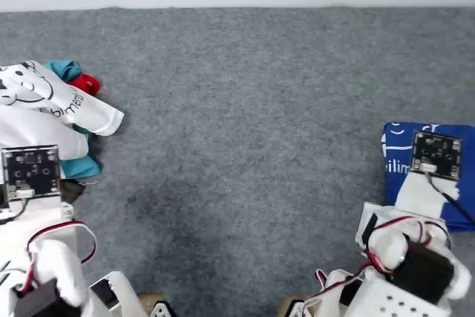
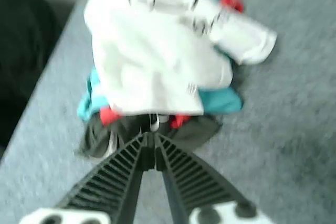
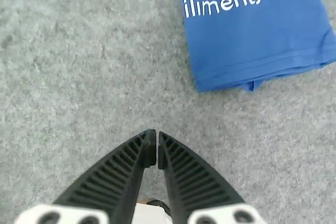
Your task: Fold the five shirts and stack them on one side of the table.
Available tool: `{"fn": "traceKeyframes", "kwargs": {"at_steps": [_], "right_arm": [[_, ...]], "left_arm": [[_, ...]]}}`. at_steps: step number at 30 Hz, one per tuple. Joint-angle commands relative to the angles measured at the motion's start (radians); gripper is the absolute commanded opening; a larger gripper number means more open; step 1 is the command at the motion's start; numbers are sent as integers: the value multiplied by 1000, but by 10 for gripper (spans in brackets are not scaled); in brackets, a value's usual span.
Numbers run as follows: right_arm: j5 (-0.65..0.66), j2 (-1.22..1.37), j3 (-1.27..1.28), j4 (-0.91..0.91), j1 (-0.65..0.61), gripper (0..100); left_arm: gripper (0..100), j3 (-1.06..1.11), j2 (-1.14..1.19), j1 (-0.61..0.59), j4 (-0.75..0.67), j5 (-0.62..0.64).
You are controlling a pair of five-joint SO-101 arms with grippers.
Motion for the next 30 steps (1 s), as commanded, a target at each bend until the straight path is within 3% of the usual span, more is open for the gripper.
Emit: {"fn": "traceKeyframes", "kwargs": {"at_steps": [1, 8, 13, 16, 23, 30], "right_arm": [[9, -30, -6, 27, -8, 11], [11, -87, 3, 15, -8, 11], [11, -133, 14, 4, -8, 11], [11, -145, 44, -30, -7, 11], [14, -193, 123, -82, -4, 10], [86, -302, 198, -101, -2, 11]], "left_arm": [[16, -142, 94, 37, 9, 9], [126, -401, 374, 43, 107, 5], [135, -481, 572, 43, 124, -37], [156, -479, 701, 44, 92, -98], [185, -483, 962, 43, -35, -103], [235, -483, 1112, 31, -52, -189]]}}
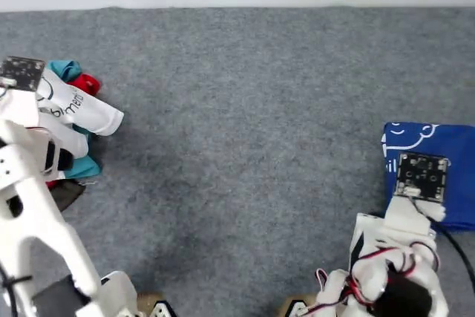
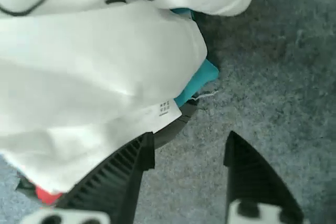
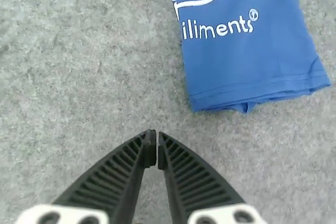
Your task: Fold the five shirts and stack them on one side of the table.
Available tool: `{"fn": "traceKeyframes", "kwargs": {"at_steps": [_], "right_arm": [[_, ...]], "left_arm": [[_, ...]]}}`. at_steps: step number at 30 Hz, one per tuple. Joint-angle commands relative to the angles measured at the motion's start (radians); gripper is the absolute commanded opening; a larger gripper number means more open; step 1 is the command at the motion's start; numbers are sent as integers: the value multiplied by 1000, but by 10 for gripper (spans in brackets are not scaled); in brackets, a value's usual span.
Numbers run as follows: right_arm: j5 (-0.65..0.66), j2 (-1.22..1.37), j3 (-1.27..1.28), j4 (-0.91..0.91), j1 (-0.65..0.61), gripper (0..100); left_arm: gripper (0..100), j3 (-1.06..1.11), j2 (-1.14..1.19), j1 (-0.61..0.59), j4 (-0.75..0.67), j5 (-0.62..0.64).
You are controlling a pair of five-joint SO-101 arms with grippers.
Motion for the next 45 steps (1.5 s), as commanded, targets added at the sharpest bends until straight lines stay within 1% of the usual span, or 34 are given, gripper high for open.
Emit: {"fn": "traceKeyframes", "kwargs": {"at_steps": [1, 5, 9, 15, 20, 22, 23, 26, 29, 34, 37, 41, 45], "right_arm": [[20, -44, 11, -21, -1, 11], [20, -56, 14, -21, -1, 12], [20, -56, 15, -21, -1, 12], [20, -56, 15, -21, -1, 12], [20, -58, 40, -28, -1, 12], [20, -64, 43, -30, -1, 12], [20, -64, 43, -30, -1, 12], [20, -64, 43, -30, -1, 12], [20, -65, 43, -30, -1, 12], [20, -65, 43, -30, -1, 12], [20, -65, 43, -30, -1, 12], [20, -65, 43, -30, -1, 12], [20, -65, 43, -30, -1, 12]], "left_arm": [[235, -48, 29, -11, -26, -72], [236, -93, 87, -15, -26, -138], [236, -168, 198, -15, -26, -144], [235, -326, 338, -12, -58, -15], [229, -351, 400, 18, -133, 80], [195, -351, 422, 41, -169, 130], [162, -351, 430, 51, -190, 157], [15, -351, 440, 86, -238, 198], [11, -352, 434, 129, -242, 241], [13, -377, 400, 215, -241, 342], [13, -375, 342, 296, -241, 364], [13, -375, 250, 443, -242, 405], [13, -378, 199, 641, -265, 450]]}}
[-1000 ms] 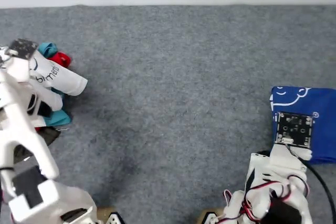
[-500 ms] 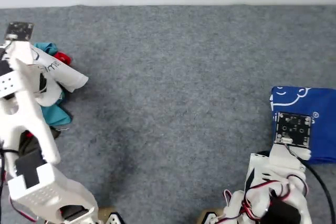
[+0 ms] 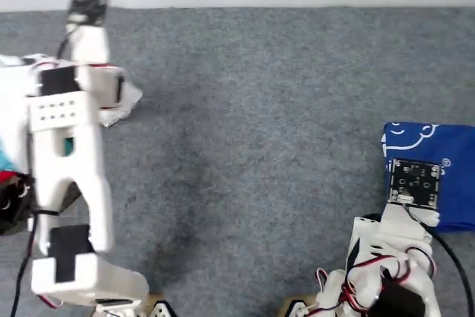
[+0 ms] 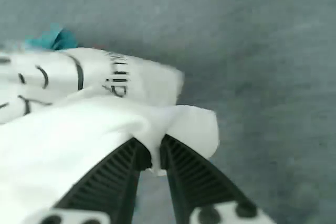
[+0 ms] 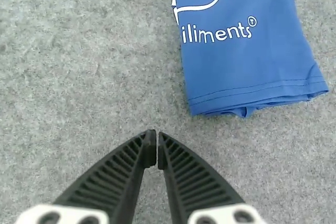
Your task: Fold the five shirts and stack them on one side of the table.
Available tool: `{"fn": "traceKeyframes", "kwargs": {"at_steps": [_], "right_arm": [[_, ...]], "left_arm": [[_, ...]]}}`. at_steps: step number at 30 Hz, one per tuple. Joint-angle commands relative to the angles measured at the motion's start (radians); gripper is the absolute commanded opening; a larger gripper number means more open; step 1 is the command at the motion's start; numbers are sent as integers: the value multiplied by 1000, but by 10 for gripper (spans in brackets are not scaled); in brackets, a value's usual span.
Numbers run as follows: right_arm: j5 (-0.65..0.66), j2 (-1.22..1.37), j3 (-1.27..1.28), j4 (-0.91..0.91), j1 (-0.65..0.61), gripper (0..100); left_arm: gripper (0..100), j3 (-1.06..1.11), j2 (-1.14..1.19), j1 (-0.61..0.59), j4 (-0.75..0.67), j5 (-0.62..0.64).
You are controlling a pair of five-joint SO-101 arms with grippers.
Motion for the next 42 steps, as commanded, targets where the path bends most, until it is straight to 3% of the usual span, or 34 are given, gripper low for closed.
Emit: {"fn": "traceKeyframes", "kwargs": {"at_steps": [1, 12, 16, 18, 22, 28, 37, 42], "right_arm": [[9, -4, -8, -18, 1, 12], [9, -4, -5, -18, 1, 12], [9, -4, -5, -18, 1, 12], [9, -4, -5, -18, 1, 12], [9, -5, -5, -18, 1, 12], [9, -5, -5, -18, 1, 12], [9, -5, -5, -18, 1, 12], [9, -7, 12, -21, 1, 12]], "left_arm": [[13, -50, -86, 190, -54, 37], [13, -50, 23, 675, -155, 55], [27, -50, 78, 749, -149, 43], [87, -53, 81, 755, -126, 20], [220, -124, 60, 744, 25, 9], [209, -225, 29, 698, 261, -63], [209, -223, -12, 381, 434, -238], [209, -156, -6, 183, 453, -351]]}}
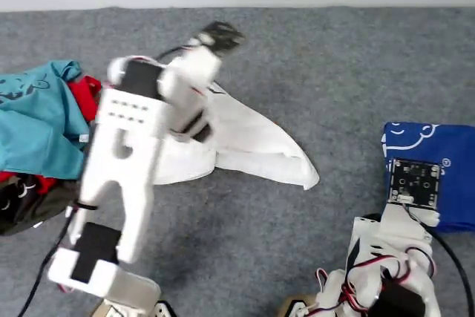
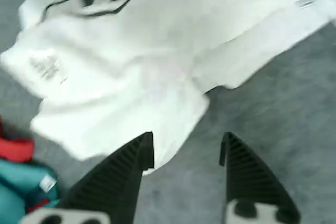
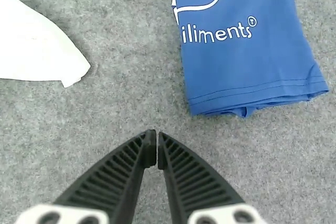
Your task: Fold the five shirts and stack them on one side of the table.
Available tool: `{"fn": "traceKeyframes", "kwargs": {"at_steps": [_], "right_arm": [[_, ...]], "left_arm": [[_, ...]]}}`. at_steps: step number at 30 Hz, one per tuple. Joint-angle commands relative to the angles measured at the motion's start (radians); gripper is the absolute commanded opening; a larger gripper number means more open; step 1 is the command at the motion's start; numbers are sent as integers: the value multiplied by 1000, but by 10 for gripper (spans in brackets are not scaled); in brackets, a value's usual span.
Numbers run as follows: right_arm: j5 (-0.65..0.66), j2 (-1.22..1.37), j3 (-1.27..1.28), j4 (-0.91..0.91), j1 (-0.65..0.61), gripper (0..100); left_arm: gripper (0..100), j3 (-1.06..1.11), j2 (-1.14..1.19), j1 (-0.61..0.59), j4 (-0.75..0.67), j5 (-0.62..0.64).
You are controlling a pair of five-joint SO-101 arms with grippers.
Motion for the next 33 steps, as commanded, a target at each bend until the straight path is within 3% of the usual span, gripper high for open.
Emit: {"fn": "traceKeyframes", "kwargs": {"at_steps": [1, 10, 23, 33], "right_arm": [[9, -7, 18, -21, 1, 12], [11, -153, 60, -25, 1, 12], [11, -236, 69, -22, -1, 12], [35, -275, 77, -21, 1, 12]], "left_arm": [[209, 38, -46, -141, 25, -118], [214, 384, -46, -318, -302, -292], [214, 679, -43, -315, -595, -354], [214, 799, -43, -229, -700, -353]]}}
